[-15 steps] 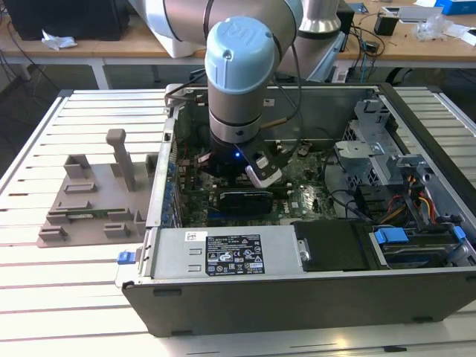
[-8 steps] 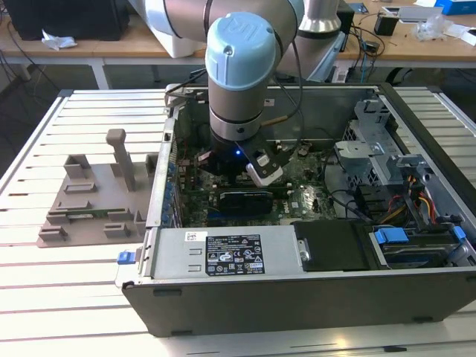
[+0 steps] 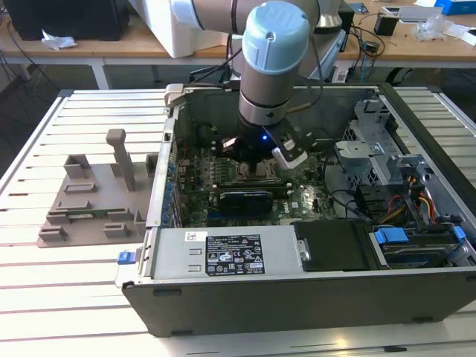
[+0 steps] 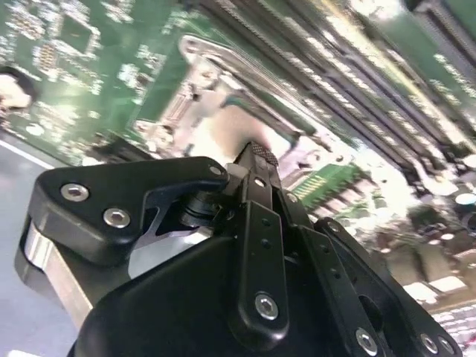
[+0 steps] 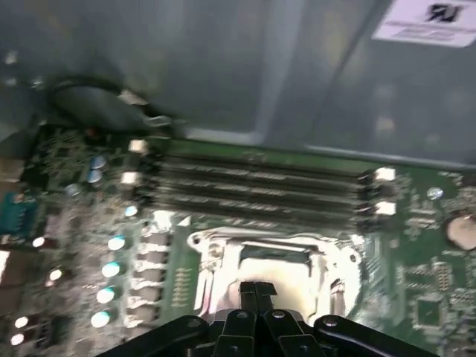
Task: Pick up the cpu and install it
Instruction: 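Install the second cpu locking lever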
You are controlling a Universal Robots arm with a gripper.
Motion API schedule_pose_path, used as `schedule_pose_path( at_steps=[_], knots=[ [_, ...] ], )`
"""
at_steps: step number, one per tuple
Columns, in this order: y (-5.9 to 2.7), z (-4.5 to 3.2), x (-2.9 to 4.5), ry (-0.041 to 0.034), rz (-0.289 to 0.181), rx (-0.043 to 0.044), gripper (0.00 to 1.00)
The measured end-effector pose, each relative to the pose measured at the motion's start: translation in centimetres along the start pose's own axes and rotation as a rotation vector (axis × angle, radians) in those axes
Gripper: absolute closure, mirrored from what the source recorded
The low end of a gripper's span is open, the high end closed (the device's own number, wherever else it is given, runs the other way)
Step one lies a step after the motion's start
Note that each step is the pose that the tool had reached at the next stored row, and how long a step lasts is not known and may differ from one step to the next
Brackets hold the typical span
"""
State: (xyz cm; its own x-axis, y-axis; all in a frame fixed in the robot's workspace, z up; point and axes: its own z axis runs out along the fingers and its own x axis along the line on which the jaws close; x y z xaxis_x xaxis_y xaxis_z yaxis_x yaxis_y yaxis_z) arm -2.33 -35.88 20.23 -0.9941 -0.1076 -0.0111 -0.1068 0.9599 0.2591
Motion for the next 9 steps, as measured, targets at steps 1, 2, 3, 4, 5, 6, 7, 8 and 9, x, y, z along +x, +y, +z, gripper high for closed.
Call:
schedule_pose_path(
  at_steps=[1, 2, 3, 4, 5, 6, 7, 8, 9],
  knots=[
    [0.13, 0.04, -0.36, 0.0008, 0.0, 0.0006, 0.89],
    [0.39, 0.12, -0.85, 0.0014, 0.0, 0.0019, 0.89],
    [0.66, 0.12, -1.05, 0.002, 0.0, 0.0074, 0.89],
    [0.79, 0.03, -1.08, 0.0028, 0.001, 0.015, 0.89],
    [0.98, -0.23, -1.11, 0.0044, 0.001, 0.0306, 0.89],
    [1.11, -0.41, -1.13, 0.0057, 0.001, 0.0424, 0.89],
    [1.29, -0.65, -1.14, 0.0078, 0.001, 0.062, 0.89],
    [1.38, -0.76, -1.15, 0.0094, 0.002, 0.0768, 0.89],
    [1.48, -0.86, -1.16, 0.0111, 0.002, 0.0937, 0.89]
  ],
)
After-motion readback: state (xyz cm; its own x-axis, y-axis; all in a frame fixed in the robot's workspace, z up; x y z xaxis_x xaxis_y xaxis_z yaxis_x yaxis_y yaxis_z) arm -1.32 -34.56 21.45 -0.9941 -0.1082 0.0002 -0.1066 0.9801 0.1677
